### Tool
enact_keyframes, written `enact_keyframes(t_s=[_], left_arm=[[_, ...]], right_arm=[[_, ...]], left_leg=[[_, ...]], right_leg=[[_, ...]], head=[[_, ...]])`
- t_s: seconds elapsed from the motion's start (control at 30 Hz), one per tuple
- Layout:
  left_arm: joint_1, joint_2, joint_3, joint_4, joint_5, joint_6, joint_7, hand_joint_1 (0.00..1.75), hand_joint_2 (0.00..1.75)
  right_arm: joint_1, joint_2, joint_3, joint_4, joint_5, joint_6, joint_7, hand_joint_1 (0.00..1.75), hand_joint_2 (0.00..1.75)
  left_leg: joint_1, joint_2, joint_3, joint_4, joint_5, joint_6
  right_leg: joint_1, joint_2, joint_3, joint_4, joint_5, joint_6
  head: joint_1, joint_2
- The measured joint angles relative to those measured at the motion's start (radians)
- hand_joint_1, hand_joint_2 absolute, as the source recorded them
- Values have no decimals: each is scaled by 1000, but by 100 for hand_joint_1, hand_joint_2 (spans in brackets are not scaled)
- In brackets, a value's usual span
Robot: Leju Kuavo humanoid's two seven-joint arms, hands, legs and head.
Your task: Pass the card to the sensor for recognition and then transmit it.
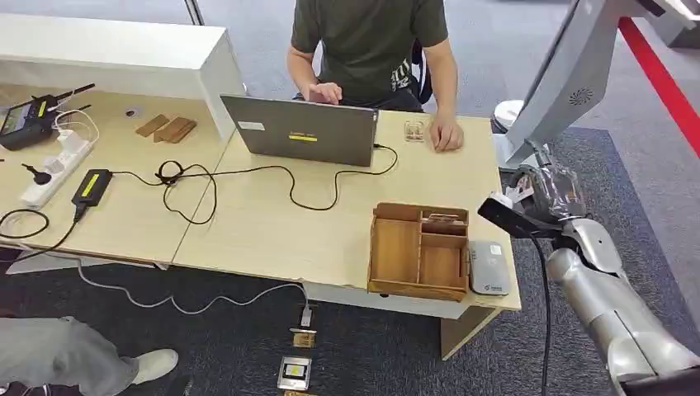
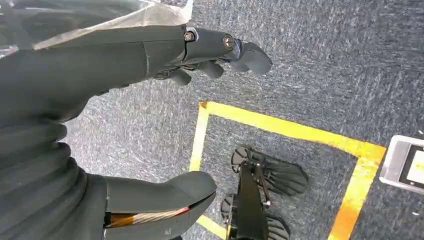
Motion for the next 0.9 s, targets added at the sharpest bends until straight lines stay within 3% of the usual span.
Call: enact_keyframes(t_s=[0.37, 0.9], left_arm=[[-1, -16, -1, 0, 11, 30, 13, 0, 175], [0, -21, -1, 0, 12, 14, -24, 0, 175]], right_arm=[[12, 50, 32, -29, -18, 20, -3, 175, 175], [43, 23, 51, -37, -37, 22, 22, 175, 175]], left_leg=[[0, 0, 0, 0, 0, 0], [0, 0, 0, 0, 0, 0]], right_leg=[[0, 0, 0, -1, 0, 0], [0, 0, 0, -1, 0, 0]], head=[[0, 0], [0, 0]])
